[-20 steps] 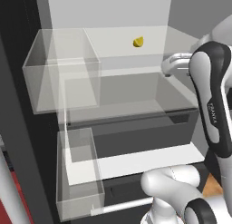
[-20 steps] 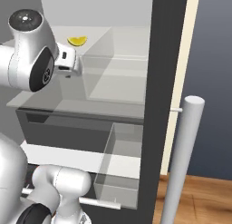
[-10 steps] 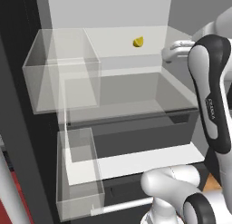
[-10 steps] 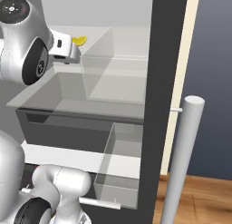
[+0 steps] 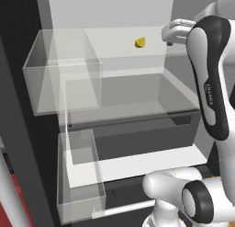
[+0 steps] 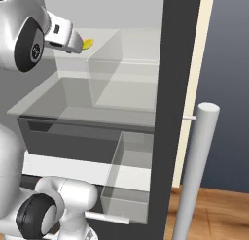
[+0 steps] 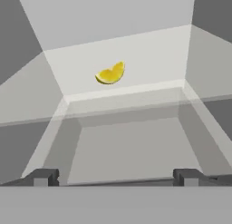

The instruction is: There is a bowl on the dining counter. Grab a lemon wedge from the fridge and place it in the bowl. Then get the liquor bottle and glass cup from the cabinet and place them next to the bowl.

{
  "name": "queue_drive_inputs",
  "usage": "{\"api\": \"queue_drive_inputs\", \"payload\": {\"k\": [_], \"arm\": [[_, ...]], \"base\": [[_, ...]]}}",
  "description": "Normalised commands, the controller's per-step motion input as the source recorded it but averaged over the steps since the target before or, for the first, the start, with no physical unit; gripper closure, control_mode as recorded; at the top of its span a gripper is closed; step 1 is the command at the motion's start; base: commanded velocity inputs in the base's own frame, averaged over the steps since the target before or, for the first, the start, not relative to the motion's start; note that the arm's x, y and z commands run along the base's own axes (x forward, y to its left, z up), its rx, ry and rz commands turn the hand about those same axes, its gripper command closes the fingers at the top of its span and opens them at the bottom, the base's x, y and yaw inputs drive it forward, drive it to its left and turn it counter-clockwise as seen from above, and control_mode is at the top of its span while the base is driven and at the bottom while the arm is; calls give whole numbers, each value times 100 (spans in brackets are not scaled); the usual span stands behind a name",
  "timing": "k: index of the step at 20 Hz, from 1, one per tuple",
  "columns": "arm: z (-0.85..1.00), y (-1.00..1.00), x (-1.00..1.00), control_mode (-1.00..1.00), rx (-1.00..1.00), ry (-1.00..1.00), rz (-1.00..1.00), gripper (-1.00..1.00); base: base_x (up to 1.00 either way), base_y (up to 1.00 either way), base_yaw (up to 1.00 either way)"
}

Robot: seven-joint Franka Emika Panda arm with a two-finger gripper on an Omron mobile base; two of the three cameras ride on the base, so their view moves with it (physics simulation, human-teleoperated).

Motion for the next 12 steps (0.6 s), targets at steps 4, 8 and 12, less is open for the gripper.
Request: {"api": "queue_drive_inputs", "payload": {"k": [4,8,12], "arm": [[6,33,23,-100,2,0,-12,-100],[-3,35,46,-100,0,1,-13,-100],[-8,28,58,-100,0,3,-13,-100]], "base": [[0,0,0],[0,0,0],[0,0,0]]}}
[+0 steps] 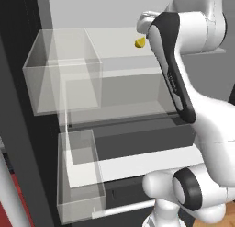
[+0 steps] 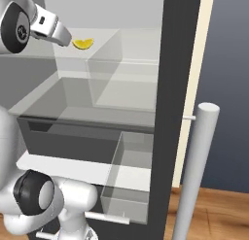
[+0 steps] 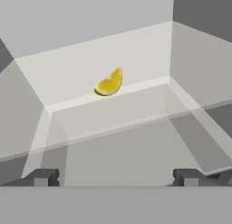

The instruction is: There is a bowl on the dining counter. Grab a lemon wedge from the fridge and place it in the bowl. Then get the liquor bottle and glass cup from the cabinet and place them next to the bowl.

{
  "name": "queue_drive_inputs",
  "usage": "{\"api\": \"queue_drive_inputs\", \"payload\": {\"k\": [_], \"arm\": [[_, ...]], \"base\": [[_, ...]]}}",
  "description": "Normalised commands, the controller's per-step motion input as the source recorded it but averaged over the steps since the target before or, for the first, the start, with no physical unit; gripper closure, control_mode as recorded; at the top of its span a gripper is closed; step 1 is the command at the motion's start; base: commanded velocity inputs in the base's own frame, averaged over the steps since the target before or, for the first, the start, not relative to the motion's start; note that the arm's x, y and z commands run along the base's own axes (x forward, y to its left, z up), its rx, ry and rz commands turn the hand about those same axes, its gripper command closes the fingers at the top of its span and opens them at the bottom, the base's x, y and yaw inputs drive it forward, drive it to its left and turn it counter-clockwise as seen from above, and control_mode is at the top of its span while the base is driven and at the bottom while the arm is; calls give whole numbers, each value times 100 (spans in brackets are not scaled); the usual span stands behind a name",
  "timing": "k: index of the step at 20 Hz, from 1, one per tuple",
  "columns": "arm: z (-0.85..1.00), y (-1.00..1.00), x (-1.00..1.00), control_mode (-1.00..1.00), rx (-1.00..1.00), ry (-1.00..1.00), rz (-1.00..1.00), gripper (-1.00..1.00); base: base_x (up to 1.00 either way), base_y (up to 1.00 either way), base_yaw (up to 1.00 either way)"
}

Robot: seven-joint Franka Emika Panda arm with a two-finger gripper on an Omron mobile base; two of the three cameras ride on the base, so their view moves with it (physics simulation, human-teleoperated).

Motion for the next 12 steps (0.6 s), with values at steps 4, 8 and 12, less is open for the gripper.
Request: {"api": "queue_drive_inputs", "payload": {"k": [4,8,12], "arm": [[-13,13,64,-100,0,5,-12,-100],[-20,0,62,-100,0,1,-7,-100],[-14,0,59,-100,0,0,-4,-100]], "base": [[0,0,0],[0,0,0],[0,0,0]]}}
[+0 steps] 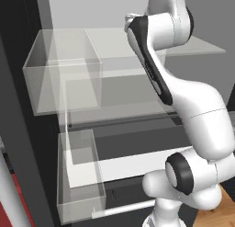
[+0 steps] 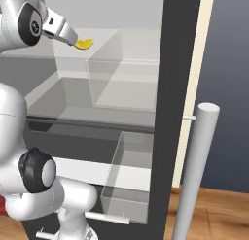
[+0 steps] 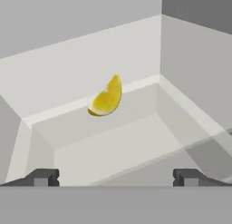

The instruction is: There is a bowl on the dining counter. Grab a lemon wedge from the fridge and place it in the bowl. Then get the liquor bottle and glass cup from the cabinet and place them next to the bowl.

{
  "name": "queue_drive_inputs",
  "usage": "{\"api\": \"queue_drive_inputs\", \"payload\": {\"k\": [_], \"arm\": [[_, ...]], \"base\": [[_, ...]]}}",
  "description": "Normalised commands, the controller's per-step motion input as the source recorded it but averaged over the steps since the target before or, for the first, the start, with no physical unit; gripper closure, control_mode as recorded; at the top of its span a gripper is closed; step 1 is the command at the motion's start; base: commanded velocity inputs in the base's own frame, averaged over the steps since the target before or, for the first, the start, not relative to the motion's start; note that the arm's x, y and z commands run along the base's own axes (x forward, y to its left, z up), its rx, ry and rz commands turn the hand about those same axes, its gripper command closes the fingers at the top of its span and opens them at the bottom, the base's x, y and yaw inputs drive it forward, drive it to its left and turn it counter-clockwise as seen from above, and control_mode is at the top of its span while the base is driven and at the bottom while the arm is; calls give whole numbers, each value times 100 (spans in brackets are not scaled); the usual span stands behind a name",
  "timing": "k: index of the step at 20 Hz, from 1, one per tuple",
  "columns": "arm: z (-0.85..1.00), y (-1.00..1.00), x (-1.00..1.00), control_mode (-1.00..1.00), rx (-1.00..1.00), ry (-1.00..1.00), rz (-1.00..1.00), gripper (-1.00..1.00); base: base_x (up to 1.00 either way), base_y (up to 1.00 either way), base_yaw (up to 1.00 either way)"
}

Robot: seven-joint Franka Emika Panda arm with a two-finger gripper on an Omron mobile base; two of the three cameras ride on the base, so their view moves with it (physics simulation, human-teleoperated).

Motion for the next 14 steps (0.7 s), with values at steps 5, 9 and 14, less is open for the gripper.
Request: {"api": "queue_drive_inputs", "payload": {"k": [5,9,14], "arm": [[-3,0,66,-100,0,0,0,-100],[-1,0,64,-100,0,0,0,-100],[-10,0,51,-100,0,0,0,-100]], "base": [[0,0,0],[0,0,0],[0,0,0]]}}
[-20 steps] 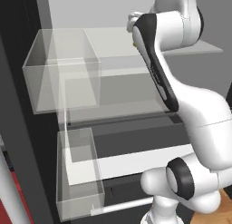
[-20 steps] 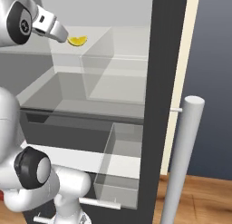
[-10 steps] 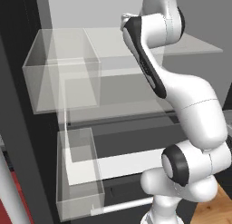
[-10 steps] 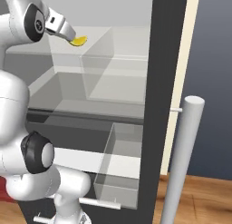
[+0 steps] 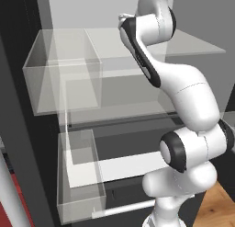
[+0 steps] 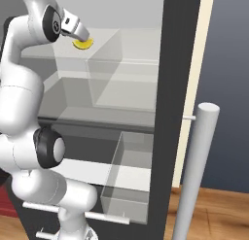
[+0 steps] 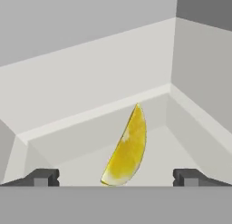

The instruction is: There is a bowl on the dining counter. Grab a lemon wedge from the fridge and place it in the bowl. Then get the liquor bottle and glass cup from the cabinet and place them next to the bowl.

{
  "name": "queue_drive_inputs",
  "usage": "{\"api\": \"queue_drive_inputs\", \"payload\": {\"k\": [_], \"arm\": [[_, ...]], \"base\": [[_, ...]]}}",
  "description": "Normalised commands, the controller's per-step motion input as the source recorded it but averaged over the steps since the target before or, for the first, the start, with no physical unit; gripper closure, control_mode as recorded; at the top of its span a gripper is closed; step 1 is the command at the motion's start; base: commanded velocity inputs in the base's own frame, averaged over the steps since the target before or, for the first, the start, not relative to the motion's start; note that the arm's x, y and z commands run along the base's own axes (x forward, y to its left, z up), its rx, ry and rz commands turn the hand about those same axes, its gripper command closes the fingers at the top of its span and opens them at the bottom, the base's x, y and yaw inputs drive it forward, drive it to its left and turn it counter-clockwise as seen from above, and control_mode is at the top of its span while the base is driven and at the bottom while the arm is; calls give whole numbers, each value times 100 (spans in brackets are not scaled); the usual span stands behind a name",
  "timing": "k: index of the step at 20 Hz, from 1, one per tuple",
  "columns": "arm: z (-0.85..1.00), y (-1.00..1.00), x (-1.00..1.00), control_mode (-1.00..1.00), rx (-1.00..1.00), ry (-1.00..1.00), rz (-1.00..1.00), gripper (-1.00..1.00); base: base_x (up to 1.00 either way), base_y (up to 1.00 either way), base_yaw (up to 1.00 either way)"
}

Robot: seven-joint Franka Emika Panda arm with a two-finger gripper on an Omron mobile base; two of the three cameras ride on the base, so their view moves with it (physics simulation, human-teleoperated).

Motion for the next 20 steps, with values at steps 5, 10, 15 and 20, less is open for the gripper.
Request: {"api": "queue_drive_inputs", "payload": {"k": [5,10,15,20], "arm": [[-15,0,42,-100,0,1,0,-100],[-7,-1,7,-100,0,0,0,-100],[-7,-3,1,-100,0,0,0,-100],[-5,-9,0,-100,0,0,0,-100]], "base": [[0,0,0],[0,0,0],[0,0,0],[0,0,0]]}}
